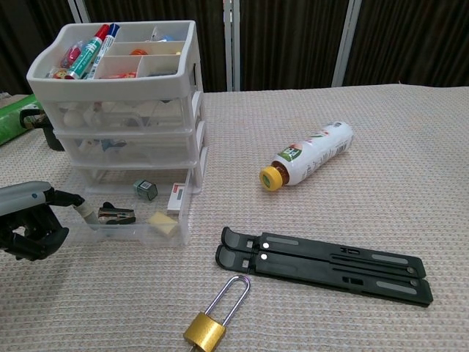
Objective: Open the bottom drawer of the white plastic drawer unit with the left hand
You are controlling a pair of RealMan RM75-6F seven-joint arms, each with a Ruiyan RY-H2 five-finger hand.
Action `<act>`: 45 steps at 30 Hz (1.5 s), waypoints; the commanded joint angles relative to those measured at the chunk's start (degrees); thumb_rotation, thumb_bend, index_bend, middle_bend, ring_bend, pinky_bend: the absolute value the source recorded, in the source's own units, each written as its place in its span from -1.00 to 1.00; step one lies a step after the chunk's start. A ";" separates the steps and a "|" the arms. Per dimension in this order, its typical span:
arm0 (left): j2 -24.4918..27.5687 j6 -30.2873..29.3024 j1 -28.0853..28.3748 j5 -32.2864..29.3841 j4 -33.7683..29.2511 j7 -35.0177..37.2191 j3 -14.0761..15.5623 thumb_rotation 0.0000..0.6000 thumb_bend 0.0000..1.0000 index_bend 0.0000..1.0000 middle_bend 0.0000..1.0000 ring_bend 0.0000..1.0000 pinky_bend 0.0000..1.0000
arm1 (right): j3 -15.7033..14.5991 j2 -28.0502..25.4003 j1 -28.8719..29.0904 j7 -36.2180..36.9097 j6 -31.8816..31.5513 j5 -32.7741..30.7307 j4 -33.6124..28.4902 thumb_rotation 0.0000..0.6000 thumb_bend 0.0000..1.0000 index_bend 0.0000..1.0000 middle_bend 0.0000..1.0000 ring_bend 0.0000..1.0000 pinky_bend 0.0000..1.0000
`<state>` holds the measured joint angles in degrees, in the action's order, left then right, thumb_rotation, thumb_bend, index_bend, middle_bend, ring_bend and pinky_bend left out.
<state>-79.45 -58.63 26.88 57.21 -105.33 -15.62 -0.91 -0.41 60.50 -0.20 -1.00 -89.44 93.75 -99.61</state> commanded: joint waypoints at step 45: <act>0.47 -8.99 8.91 -17.57 -4.95 -28.88 -6.73 1.00 -0.04 -0.07 0.89 0.84 0.45 | -0.53 -0.45 -0.13 0.58 -0.03 1.03 -0.69 1.00 -1.00 -1.00 -1.00 -1.00 -1.00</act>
<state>-77.62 -66.28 33.17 44.65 -109.64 -40.21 -6.46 -0.94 60.09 -0.32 -0.48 -89.42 94.74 -100.28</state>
